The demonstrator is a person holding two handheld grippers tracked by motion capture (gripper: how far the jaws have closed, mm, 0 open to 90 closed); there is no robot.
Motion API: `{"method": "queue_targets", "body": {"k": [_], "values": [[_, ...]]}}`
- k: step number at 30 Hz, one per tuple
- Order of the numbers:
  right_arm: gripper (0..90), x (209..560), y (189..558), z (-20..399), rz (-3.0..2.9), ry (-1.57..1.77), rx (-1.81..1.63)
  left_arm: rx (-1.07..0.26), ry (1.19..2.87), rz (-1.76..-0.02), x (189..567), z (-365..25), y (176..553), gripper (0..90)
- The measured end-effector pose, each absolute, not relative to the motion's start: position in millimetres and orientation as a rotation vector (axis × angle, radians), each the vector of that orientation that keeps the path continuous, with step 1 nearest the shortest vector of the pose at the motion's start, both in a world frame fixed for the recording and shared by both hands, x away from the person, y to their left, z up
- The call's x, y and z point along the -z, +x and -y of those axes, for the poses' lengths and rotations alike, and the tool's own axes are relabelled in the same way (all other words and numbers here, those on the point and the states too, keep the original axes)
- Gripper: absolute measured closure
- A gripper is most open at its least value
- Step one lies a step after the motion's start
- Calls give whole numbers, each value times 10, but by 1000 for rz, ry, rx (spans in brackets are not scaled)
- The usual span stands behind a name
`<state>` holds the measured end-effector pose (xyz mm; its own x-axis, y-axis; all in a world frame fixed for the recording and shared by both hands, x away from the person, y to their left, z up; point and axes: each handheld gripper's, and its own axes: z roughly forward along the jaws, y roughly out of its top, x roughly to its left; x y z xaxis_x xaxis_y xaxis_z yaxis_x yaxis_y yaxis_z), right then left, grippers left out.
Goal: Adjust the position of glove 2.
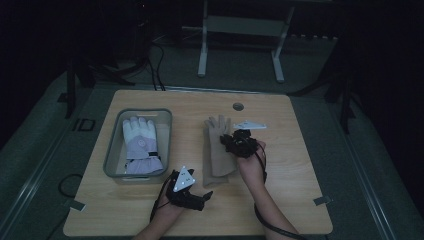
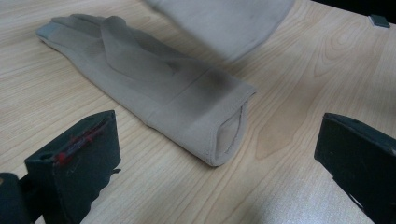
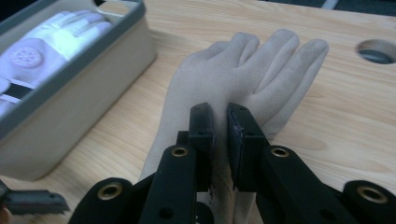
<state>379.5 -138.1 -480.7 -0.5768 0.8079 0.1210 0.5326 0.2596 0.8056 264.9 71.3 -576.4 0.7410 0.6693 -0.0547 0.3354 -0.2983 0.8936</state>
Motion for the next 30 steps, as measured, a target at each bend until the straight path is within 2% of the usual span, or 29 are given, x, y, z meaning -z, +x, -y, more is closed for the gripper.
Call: {"method": "queue_targets", "body": {"k": [7,23,27,30], "values": [[808,4965,3776,1207,-2243,1235,-1223,-409,1909,-762,5764,-713,2643,4],[782,5440,3802,1186,-2292,1330,-1103,-417,1911,-769,5763,-708,2642,4],[745,5497,3796,1158,-2321,1305,-1074,-427,1915,-771,5765,-697,2639,5],[641,5474,3802,1187,-2334,1303,-1103,-424,1916,-777,5765,-697,2646,5]]}}
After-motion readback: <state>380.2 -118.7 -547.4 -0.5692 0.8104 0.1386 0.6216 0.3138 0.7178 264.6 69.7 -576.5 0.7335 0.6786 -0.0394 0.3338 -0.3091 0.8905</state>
